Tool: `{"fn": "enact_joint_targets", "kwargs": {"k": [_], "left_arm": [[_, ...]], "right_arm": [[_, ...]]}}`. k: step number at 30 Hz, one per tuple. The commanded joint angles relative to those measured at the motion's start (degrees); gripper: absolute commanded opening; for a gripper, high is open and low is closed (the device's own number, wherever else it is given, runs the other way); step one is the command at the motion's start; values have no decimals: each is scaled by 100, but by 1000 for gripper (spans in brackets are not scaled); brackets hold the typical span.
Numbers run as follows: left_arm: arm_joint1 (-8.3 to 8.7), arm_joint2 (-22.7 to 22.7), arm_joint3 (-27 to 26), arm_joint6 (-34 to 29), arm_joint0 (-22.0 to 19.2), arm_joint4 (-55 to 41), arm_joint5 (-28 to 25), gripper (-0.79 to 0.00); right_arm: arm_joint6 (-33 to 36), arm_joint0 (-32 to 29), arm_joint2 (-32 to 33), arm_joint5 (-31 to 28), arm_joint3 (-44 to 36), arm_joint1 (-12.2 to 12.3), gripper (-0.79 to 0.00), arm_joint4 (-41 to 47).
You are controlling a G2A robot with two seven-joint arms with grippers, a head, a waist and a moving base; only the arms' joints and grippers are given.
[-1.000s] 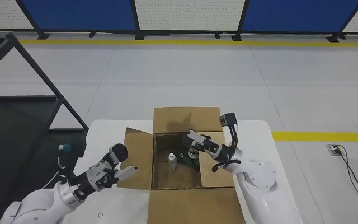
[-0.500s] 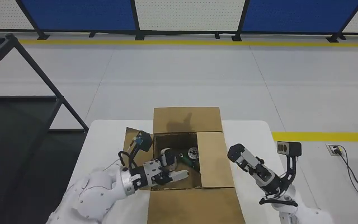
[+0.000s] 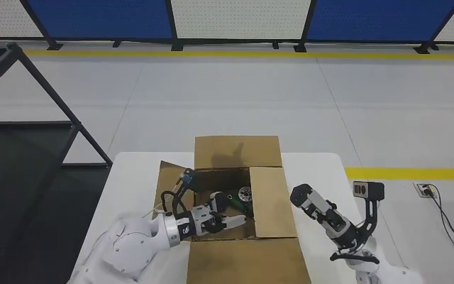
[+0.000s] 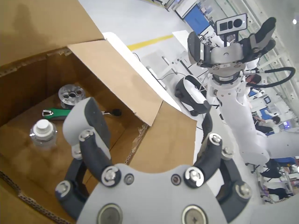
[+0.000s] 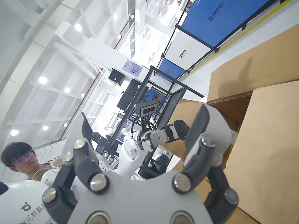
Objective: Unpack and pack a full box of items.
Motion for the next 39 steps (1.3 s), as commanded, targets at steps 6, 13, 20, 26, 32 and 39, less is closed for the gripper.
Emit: {"fn": "enact_joint_targets", "kwargs": {"k": [6, 13, 20, 26, 32, 39], "left_arm": [[-200, 692, 696, -377, -654, -593, 640, 0], [-607, 1650, 1817, -576, -1596, -1303, 972, 0], [-1006, 2269, 2559, -352, -2224, -1607, 810, 0], [-1154, 2330, 2509, -193, -2459, -1564, 650, 0], [-1202, 2237, 2192, -71, -2504, -1417, 732, 0], [-1357, 2312, 2215, 178, -2653, -1423, 792, 0]], "right_arm": [[-100, -164, 153, -92, -15, 61, 0, 210], [-6, -779, 585, -390, -219, 136, 0, 575], [201, -1159, 700, -461, -302, 203, 0, 632], [384, -1199, 548, -395, -421, 257, 0, 387], [363, -1135, 468, -377, -413, 303, 0, 344], [617, -1139, 338, -418, -540, 372, 0, 130]]}}
